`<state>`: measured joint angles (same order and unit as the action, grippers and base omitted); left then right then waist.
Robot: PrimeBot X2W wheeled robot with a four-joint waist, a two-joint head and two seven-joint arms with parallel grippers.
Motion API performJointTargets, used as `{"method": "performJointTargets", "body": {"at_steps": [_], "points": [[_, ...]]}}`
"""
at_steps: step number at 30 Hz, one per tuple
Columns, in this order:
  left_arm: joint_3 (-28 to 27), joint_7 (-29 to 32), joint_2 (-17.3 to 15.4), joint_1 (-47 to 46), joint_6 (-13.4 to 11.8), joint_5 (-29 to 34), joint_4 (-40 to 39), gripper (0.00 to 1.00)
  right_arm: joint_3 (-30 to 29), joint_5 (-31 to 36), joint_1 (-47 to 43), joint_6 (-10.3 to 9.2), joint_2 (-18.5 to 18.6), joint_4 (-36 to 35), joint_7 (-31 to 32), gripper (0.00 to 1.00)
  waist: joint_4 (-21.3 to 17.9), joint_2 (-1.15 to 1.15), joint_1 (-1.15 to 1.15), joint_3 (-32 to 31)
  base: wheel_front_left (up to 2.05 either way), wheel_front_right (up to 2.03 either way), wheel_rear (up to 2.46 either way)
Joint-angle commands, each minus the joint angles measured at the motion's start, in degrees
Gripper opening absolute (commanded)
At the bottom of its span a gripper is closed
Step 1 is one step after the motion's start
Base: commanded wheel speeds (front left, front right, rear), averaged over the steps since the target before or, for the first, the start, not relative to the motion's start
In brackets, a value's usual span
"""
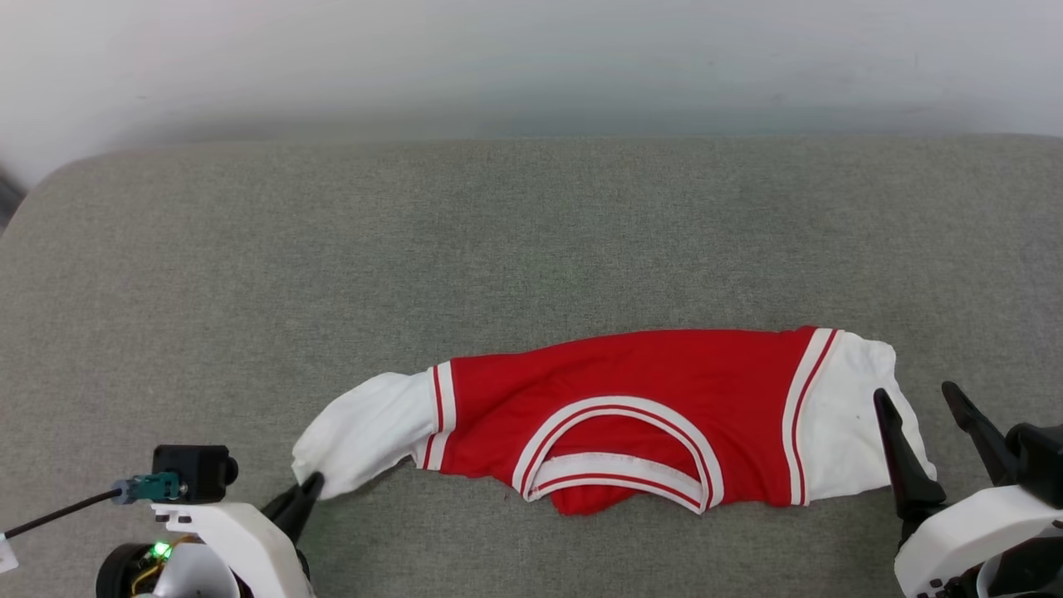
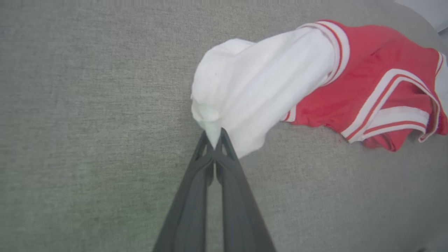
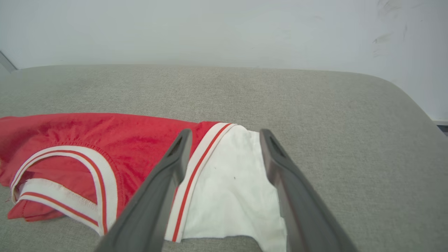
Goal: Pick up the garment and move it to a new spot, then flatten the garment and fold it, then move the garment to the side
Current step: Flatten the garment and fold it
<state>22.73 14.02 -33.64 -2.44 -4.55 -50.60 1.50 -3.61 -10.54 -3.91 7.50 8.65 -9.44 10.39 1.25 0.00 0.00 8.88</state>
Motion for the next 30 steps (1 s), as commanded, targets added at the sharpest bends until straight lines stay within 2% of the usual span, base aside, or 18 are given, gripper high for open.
{"method": "performJointTargets", "body": {"at_steps": [1, 2, 8, 13, 17, 21, 26, 30], "points": [[-0.18, -1.61, 0.16, -1.19, 0.14, 1.11, 0.75, 0.70, 0.04, -0.03, -0.35, -0.02, 0.25, -0.04, -0.05, 1.00, 0.05, 0.00, 0.00, 0.03, 0.00, 0.00, 0.00], [-0.24, -3.04, 0.86, -1.79, 0.25, 1.63, 1.52, 1.00, 0.04, -0.14, -0.36, -0.02, 0.31, 0.02, -0.01, 1.00, 0.08, 0.00, 0.00, -0.02, 0.00, 0.00, 0.00], [-1.04, -14.55, 2.72, -4.50, 1.54, 6.96, 3.59, 1.00, 0.24, -0.41, -0.90, -0.02, 0.83, 0.12, 0.77, 1.00, 0.43, 0.00, 0.00, -1.05, 0.00, 0.00, 0.00], [-2.59, -24.51, 3.14, -3.12, -0.42, 11.57, 1.70, 1.00, 0.62, -1.04, -0.89, -0.02, 2.17, -2.08, 4.85, 1.00, 0.77, 0.00, 0.00, -2.14, 0.00, 0.00, 0.00], [-3.46, -27.82, 2.23, -1.09, -1.73, 15.51, -2.67, 1.00, -0.38, -1.23, -1.78, -0.03, 4.94, -3.84, 14.42, 1.00, 1.22, 0.00, 0.00, -1.97, 0.00, 0.00, 0.00], [-4.80, -28.88, 2.56, 0.13, -2.70, 18.06, -6.19, 1.00, -2.30, -3.17, -0.75, -0.02, 6.01, -5.13, 25.16, 1.00, 2.25, 0.00, 0.00, -0.77, 0.00, 0.00, 0.00], [-5.64, -29.17, 3.21, -0.41, -2.22, 19.79, -8.11, 1.00, -4.42, -2.01, 1.17, -0.02, 7.88, -4.88, 38.45, 1.00, 3.93, 0.00, 0.00, 1.17, 0.00, 0.00, 0.00], [-5.70, -29.27, 4.16, -1.07, -1.68, 20.29, -8.27, 1.00, -5.65, -1.72, 3.24, -0.03, 8.12, -2.90, 43.79, 1.00, 5.52, 0.00, 0.00, 2.88, 0.00, 0.00, 0.00]]}}
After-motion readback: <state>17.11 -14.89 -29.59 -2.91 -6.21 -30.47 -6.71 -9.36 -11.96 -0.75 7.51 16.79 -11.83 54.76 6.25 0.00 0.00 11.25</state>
